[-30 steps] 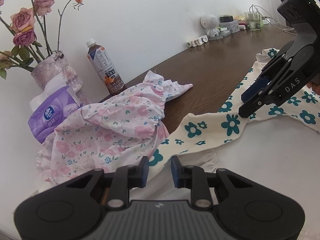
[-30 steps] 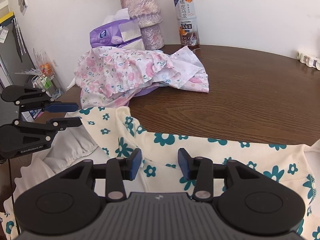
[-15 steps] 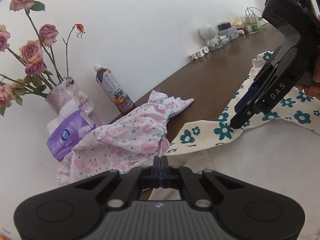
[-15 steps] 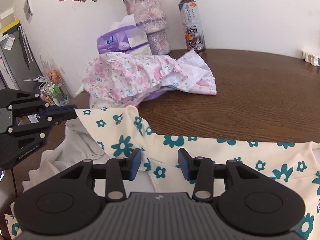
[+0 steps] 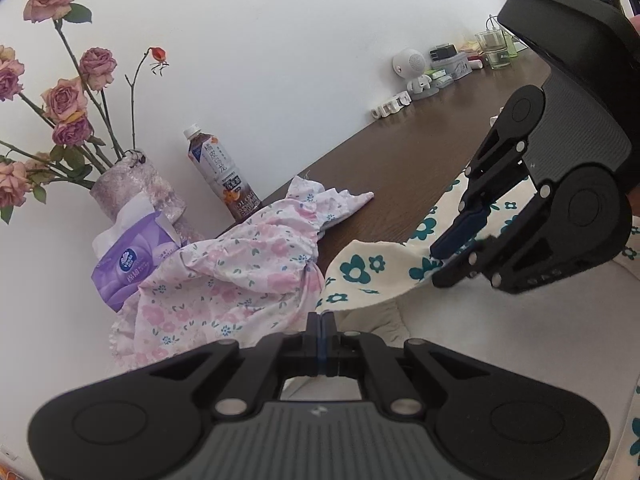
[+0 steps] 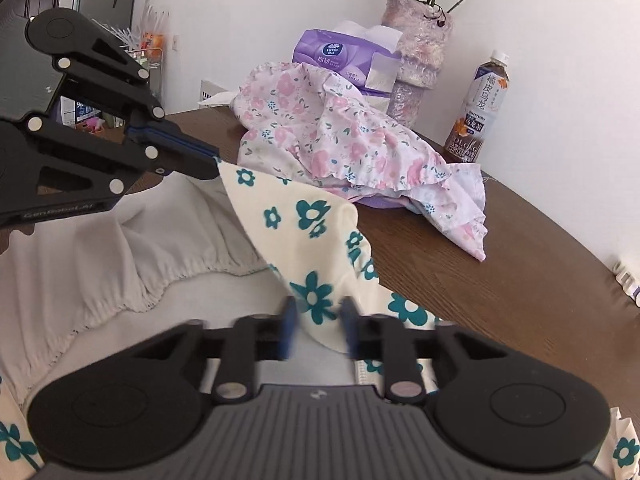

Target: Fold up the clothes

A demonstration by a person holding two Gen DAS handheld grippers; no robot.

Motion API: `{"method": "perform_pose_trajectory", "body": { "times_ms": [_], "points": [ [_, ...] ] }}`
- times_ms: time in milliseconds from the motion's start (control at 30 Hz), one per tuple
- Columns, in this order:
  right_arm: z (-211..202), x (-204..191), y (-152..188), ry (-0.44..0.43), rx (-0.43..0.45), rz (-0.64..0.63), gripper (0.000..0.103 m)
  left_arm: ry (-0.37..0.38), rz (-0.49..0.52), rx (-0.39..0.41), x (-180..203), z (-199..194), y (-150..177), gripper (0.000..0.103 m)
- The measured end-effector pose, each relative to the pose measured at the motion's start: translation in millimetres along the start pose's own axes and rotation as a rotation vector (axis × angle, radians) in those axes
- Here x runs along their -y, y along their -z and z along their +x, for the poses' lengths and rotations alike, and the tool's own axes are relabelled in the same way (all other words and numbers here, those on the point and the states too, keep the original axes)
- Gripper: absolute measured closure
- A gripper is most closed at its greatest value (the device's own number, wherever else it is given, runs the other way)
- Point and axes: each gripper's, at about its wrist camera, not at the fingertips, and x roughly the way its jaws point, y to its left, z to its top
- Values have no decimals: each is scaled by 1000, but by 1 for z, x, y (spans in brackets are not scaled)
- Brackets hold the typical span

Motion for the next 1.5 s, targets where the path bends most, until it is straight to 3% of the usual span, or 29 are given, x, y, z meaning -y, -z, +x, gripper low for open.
{"method": "perform_pose_trajectory", "body": {
  "times_ms": [267,400,500,700,767,800,933,967,1033,1133,1233,1367,1500],
  "points": [
    [-23,-5,2,-86,14,-53,103,4,4,-20,2,-14,15,103],
    [-12,-7,7,-106,-23,-39,103,34,3,-104,6,-1,29,103],
    [-9,-5,8,-116,-26,-19,103,65,-63,-131,-3,1,35,103],
    [-10,-7,8,-115,-28,-51,103,82,-243,22,-42,-17,4,89],
    [-11,-8,9,-115,-29,-63,103,85,-255,11,-47,-2,-7,73],
    [-12,-8,9,-115,-30,-66,103,102,-262,-9,-49,8,-8,72],
    [-13,-7,10,-119,-25,-67,103,192,-352,-118,-55,44,1,72],
    [-13,-8,10,-120,-23,-70,103,203,-375,-140,-56,51,6,78],
    [-13,-7,10,-126,-22,-71,102,237,-408,-155,-57,56,16,101],
    [-17,3,6,-161,-19,-13,98,250,-425,-132,-58,49,24,102],
    [-24,28,-6,-196,29,138,89,251,-419,-120,-54,35,28,102],
    [-18,47,-23,-153,87,257,83,241,-415,-126,-48,28,31,102],
    [9,50,-23,-173,57,314,82,233,-449,-142,-48,30,37,100]
  ]
}}
